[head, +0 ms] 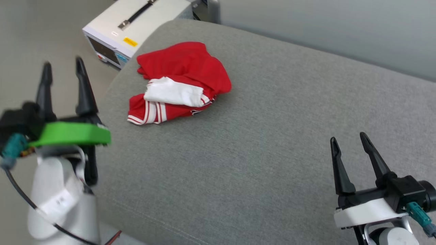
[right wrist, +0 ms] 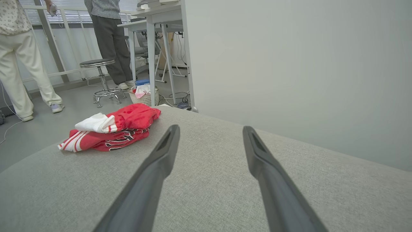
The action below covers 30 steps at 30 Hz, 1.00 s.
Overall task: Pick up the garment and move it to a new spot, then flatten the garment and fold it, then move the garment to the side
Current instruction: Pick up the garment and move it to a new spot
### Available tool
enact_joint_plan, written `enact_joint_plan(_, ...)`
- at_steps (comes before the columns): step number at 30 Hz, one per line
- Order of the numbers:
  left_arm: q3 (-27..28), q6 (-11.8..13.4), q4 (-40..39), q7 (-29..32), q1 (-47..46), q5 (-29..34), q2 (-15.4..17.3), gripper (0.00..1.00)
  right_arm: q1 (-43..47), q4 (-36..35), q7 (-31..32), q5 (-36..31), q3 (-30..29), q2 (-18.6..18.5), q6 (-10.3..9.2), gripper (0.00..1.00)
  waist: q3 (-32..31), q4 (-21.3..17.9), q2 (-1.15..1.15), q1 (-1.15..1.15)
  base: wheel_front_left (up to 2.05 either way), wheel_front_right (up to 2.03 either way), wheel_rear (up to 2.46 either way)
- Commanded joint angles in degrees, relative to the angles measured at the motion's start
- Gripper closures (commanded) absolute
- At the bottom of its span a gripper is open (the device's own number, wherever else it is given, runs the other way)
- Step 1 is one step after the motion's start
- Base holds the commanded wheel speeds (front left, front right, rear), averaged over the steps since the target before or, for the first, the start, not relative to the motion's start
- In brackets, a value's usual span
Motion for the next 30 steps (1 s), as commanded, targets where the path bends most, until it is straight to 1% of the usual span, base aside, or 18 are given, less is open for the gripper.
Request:
enact_joint_plan(1,0.5,-0.7,1.1,-0.3,-3.6,-0.2,1.1,0.0,-1.3,-0.6,-0.3,-0.7,0.1,-0.3,-0.04,0.0,4.4,-3.9,0.0,0.0,0.0,0.0,0.0)
enact_joint_plan(4,0.4,-1.3,3.0,-0.3,-8.7,-1.3,2.7,0.0,-2.6,-1.4,-0.3,-1.1,0.3,-0.9,-0.04,0.0,6.8,-5.7,0.0,0.0,0.0,0.0,0.0)
enact_joint_plan(6,-0.2,-1.5,5.0,-0.3,-12.1,-2.4,4.9,0.0,-3.8,-2.0,-0.3,-1.3,0.6,-1.2,-0.04,0.0,8.6,-7.2,0.0,0.0,0.0,0.0,0.0)
enact_joint_plan(8,-1.9,-1.6,7.8,-0.3,-15.2,-4.5,7.2,0.0,-5.0,-2.6,-0.3,-1.4,0.8,-1.3,-0.04,0.0,10.1,-8.5,0.0,0.0,0.0,0.0,0.0)
enact_joint_plan(10,-5.4,-1.6,11.0,0.2,-18.2,-7.5,10.2,0.0,-5.9,-3.2,-0.3,-1.4,0.9,-1.5,-0.04,0.0,11.3,-9.5,0.0,0.0,0.0,0.0,0.0)
enact_joint_plan(14,-13.3,-1.6,15.7,5.4,-23.6,-14.0,16.5,0.0,-7.4,-4.1,-0.3,-1.6,0.9,-1.7,-0.04,0.0,13.2,-11.2,0.0,0.0,0.0,0.0,0.0)
enact_joint_plan(17,-19.1,-1.6,18.4,11.3,-26.7,-19.1,20.2,0.0,-8.3,-4.5,-0.3,-1.6,1.1,-1.8,-0.04,0.0,14.4,-12.2,0.0,0.0,0.0,0.0,0.0)
enact_joint_plan(20,-23.7,-1.6,20.2,17.8,-29.1,-23.9,22.7,0.0,-9.1,-4.7,-0.3,-1.7,1.2,-1.9,-0.04,0.0,15.4,-13.1,0.0,0.0,0.0,0.0,0.0)
enact_joint_plan(22,-26.7,-1.6,21.2,22.1,-30.7,-25.7,24.6,0.0,-9.5,-4.9,-0.3,-1.7,1.2,-1.9,-0.04,0.0,16.2,-13.7,0.0,0.0,0.0,0.0,0.0)
enact_joint_plan(25,-30.7,-1.6,23.3,31.1,-32.6,-30.1,25.8,0.0,-10.1,-5.1,-0.3,-1.7,1.2,-2.0,-0.04,0.0,17.2,-14.5,0.0,0.0,0.0,0.0,0.0)
enact_joint_plan(30,-35.9,-1.6,24.9,43.4,-35.3,-34.7,28.6,0.0,-10.9,-5.3,-0.3,-1.7,1.3,-2.1,-0.04,0.0,18.9,-15.6,0.0,0.0,0.0,0.0,0.0)
